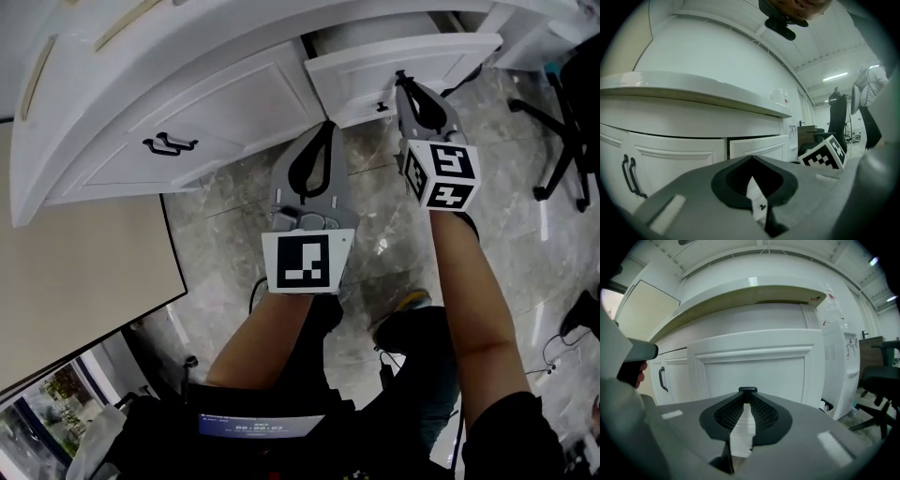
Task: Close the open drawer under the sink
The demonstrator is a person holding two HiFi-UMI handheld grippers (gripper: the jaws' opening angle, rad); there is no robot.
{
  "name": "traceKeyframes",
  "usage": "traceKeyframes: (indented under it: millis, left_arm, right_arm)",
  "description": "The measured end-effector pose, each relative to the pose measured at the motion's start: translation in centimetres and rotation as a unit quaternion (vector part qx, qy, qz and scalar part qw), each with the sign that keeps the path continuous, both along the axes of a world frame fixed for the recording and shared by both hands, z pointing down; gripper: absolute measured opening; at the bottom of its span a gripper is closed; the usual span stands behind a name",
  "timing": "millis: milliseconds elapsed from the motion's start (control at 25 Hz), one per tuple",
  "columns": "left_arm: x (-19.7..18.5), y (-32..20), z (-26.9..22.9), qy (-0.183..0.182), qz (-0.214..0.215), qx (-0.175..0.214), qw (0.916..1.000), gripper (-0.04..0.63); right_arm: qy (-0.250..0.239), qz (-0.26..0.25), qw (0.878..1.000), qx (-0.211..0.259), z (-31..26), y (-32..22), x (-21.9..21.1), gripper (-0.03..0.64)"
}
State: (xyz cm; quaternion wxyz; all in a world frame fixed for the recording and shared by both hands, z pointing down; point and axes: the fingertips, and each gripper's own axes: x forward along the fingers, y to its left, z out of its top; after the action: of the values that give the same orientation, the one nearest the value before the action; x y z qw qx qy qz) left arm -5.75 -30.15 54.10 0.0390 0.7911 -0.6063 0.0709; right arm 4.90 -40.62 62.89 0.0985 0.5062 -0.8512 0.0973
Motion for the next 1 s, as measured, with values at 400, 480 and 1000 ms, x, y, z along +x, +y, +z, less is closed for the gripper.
traceKeyframes:
  millis: [400, 480, 1000]
  left_arm:
    - [-2.2, -3.2, 0.7, 0.004, -0.010, 0.002, 0.9999, 0.000]
    - [-2.4, -3.5, 0.4, 0.004, -0.008, 0.003, 1.0000, 0.000]
    - [-3.2, -0.3, -24.3, 0.026, 0.042, 0.026, 0.9984, 0.000]
  right_arm:
    - [0.001, 0.034, 0.999, 0.015, 0.3, -3.5, -2.2, 0.070]
    - [0.003, 0.036, 0.999, 0.012, 0.4, -3.5, -2.0, 0.064]
    - [-0.014, 0.036, 0.999, 0.038, -28.4, 5.5, -2.0, 0.025]
